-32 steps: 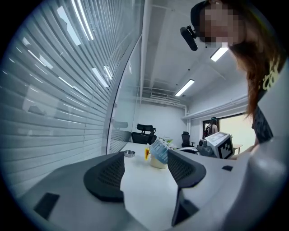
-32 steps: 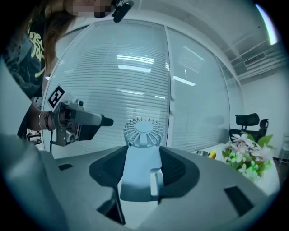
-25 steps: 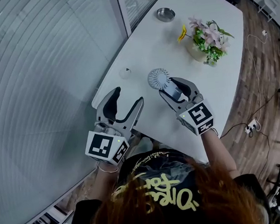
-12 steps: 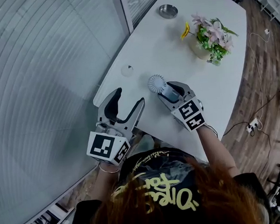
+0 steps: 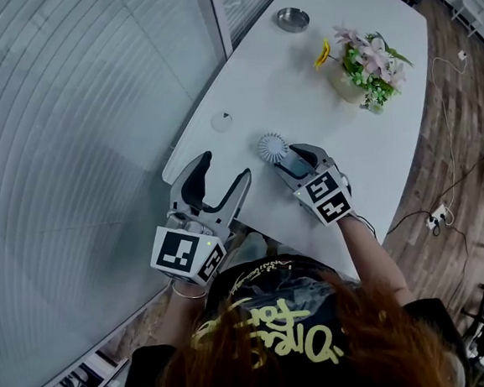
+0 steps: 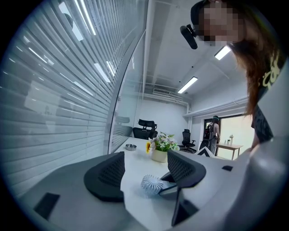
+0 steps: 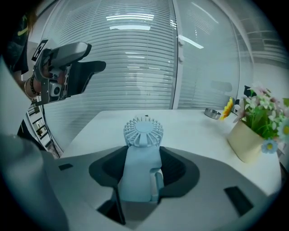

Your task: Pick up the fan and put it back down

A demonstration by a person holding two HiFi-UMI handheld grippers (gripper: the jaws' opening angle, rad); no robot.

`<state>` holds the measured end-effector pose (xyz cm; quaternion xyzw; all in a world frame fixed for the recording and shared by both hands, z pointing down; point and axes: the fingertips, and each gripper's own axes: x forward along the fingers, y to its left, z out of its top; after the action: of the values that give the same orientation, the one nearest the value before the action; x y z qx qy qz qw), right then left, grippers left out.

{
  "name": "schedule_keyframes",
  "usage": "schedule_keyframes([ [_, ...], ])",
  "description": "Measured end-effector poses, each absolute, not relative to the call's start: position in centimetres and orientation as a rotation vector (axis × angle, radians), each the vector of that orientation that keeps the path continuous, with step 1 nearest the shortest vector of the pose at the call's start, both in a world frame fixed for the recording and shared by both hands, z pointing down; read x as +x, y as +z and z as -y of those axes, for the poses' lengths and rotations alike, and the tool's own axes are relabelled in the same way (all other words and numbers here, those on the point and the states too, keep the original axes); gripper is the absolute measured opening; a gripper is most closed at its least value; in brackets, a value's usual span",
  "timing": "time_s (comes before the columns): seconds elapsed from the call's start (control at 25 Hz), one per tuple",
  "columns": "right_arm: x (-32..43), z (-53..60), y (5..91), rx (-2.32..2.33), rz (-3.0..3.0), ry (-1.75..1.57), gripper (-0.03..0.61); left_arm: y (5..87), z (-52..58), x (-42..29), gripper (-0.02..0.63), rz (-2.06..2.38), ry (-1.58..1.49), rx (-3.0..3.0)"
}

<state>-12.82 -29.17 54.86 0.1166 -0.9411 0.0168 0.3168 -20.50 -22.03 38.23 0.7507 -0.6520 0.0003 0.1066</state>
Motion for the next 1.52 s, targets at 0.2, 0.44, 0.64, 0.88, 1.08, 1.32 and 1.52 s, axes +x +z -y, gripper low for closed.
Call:
schedule_keyframes([
  [0.2, -12.8, 28.7, 55.5, 0.293, 2.452, 0.055, 0.218, 38.0, 22.2, -20.3, 0.287, 1.904, -0.022, 2.217],
  [0.44, -13.0, 28.5, 56.0, 0.296, 2.420, 0.035, 0.218, 37.9, 22.4, -20.3, 0.287, 1.897, -0.012, 2.229],
  [0.64, -13.0, 28.5, 56.2, 0.290, 2.399, 0.051, 0.218, 37.9, 22.4, -20.2, 0.287, 1.886, -0.014, 2.236],
  [0.88, -13.0, 28.6, 56.2, 0.310, 2.389, 0.076, 0.218, 37.8, 22.5, -20.2, 0.287, 1.881, -0.025, 2.243],
  [1.08, -12.9, 28.5, 56.2, 0.338, 2.393, 0.069, 0.218, 37.6, 22.3, -19.8, 0.287, 1.878, -0.036, 2.252],
  [1.32, -12.6, 28.3, 55.4, 0.348, 2.396, 0.061, 0.221, 37.2, 22.2, -19.6, 0.287, 1.881, -0.034, 2.262],
  [1.52, -12.2, 28.3, 52.4, 0.395, 2.475, 0.070, 0.224, 36.8, 22.0, -19.5, 0.287, 1.889, -0.037, 2.273],
])
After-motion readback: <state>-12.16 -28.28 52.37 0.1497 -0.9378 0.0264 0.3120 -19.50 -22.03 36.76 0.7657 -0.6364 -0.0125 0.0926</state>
